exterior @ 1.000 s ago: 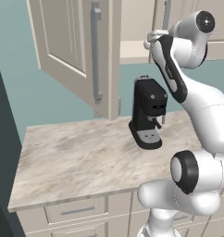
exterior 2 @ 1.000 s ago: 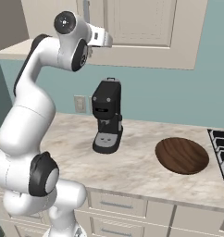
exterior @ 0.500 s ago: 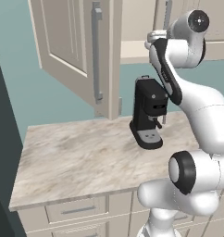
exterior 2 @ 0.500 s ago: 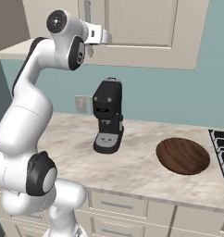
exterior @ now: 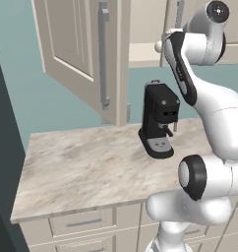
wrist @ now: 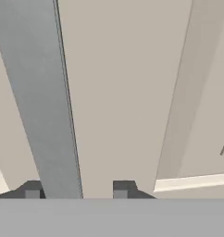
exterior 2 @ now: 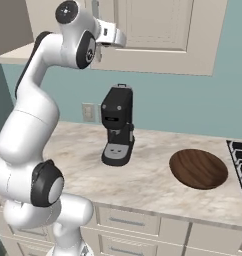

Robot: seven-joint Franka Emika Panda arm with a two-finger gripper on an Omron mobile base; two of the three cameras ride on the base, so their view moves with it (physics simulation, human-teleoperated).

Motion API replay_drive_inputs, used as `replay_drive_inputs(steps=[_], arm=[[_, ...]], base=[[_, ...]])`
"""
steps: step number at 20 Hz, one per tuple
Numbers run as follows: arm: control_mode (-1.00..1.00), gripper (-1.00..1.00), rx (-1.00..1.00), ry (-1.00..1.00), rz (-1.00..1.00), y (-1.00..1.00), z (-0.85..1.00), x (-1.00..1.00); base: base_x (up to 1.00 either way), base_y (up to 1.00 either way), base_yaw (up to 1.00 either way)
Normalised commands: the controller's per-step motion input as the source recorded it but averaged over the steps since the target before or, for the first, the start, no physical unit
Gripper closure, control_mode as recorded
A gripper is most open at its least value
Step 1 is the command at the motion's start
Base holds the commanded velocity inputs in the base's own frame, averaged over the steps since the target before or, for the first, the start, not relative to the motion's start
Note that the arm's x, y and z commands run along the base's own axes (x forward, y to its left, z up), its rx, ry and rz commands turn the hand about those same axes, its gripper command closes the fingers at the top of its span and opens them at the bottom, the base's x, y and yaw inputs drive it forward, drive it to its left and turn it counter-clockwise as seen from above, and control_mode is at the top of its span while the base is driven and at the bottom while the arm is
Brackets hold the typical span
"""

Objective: Open the cabinet and move the ladle to the pot. Then close the cabinet.

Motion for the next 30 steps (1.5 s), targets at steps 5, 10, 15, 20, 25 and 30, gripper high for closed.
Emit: replay_drive_inputs(steps=[5, 10, 15, 20, 25, 30], arm=[[-1.0, 1.0, 0.1, 0.05, 0.0, -1.0, -0.15, -0.24], [-1.0, 1.0, 0.03, -0.01, 0.0, -1.0, -0.15, -0.79], [-1.0, 1.0, 0.0, -0.13, 0.0, -1.0, -0.14, -1.0], [-1.0, 1.0, 0.0, -0.19, 0.0, -1.0, -0.2, -1.0], [-1.0, 1.0, 0.01, -0.09, 0.0, -1.0, -0.18, -1.0], [-1.0, -1.0, 0.01, -0.02, -0.03, -0.92, -0.12, -0.9]], base=[[0.0, 0.0, 0.0], [0.0, 0.0, 0.0], [0.0, 0.0, 0.0], [0.0, 0.0, 0.0], [0.0, 0.0, 0.0], [0.0, 0.0, 0.0]])
